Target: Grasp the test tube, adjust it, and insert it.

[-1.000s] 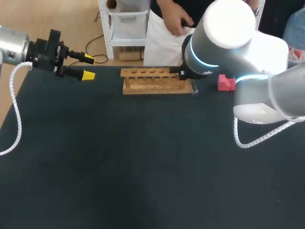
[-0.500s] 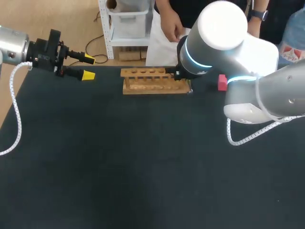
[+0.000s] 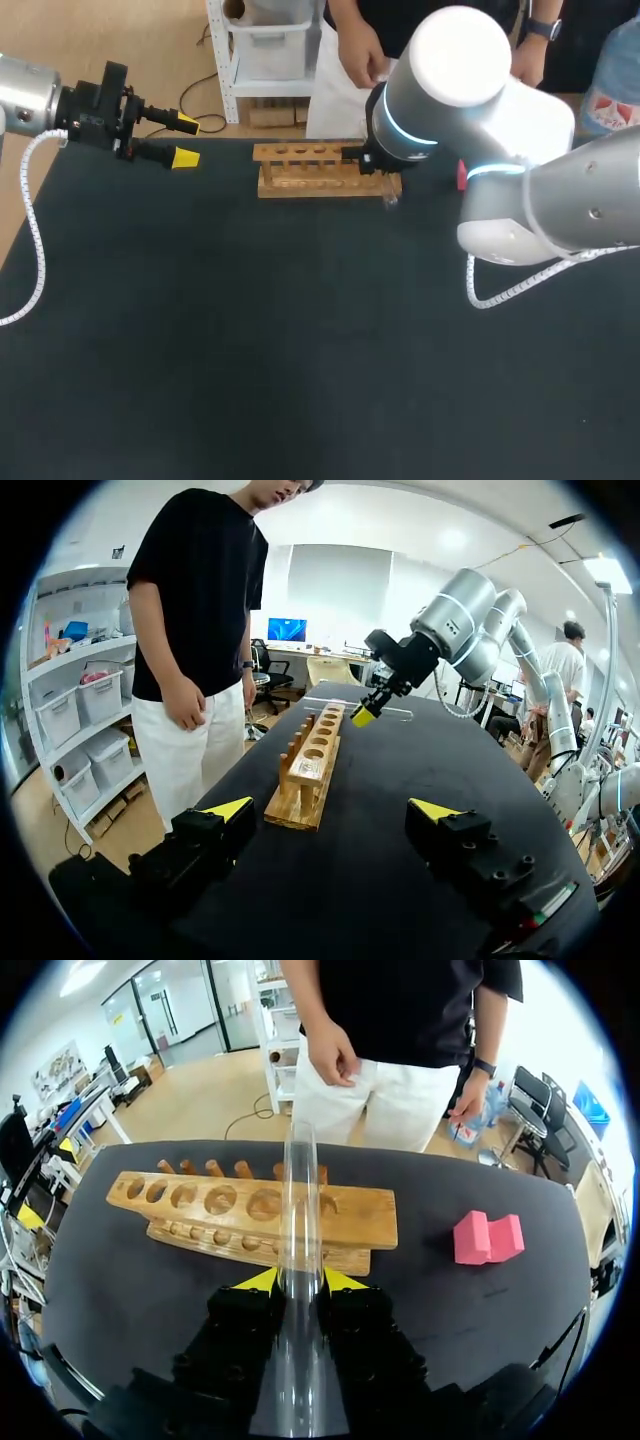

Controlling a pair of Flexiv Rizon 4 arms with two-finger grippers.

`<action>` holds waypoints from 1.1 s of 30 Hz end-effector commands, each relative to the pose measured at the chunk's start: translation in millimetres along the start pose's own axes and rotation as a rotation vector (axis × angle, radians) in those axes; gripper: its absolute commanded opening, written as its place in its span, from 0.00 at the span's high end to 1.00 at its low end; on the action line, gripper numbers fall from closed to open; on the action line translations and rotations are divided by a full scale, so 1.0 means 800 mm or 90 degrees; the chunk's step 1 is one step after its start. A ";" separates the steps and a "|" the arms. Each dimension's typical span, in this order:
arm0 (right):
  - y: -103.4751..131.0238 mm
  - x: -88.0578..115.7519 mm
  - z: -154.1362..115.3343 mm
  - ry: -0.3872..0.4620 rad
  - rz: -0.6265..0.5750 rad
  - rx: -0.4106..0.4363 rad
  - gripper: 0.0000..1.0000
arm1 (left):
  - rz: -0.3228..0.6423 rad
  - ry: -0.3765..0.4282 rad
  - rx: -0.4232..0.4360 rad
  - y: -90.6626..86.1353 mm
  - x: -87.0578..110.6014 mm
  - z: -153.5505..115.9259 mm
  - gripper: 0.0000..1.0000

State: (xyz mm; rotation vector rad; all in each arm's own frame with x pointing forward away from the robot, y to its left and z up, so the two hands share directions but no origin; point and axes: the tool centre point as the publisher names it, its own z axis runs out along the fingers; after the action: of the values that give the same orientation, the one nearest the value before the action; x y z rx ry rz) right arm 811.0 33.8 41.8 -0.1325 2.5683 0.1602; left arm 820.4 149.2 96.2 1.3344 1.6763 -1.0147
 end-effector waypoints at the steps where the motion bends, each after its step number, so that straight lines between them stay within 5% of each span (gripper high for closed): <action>1: 0.002 0.002 0.008 0.012 -0.002 -0.004 1.00 | 0.002 -0.001 0.000 0.000 0.001 0.000 0.00; 33: -0.002 0.013 0.011 0.038 -0.010 -0.008 1.00 | 0.002 -0.001 0.000 0.000 0.001 0.000 0.00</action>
State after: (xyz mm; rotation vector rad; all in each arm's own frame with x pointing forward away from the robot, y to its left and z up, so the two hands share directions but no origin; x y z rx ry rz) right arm 811.6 35.2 23.5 -0.1710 2.6338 0.1766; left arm 820.4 149.2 96.2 1.3344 1.6763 -1.0147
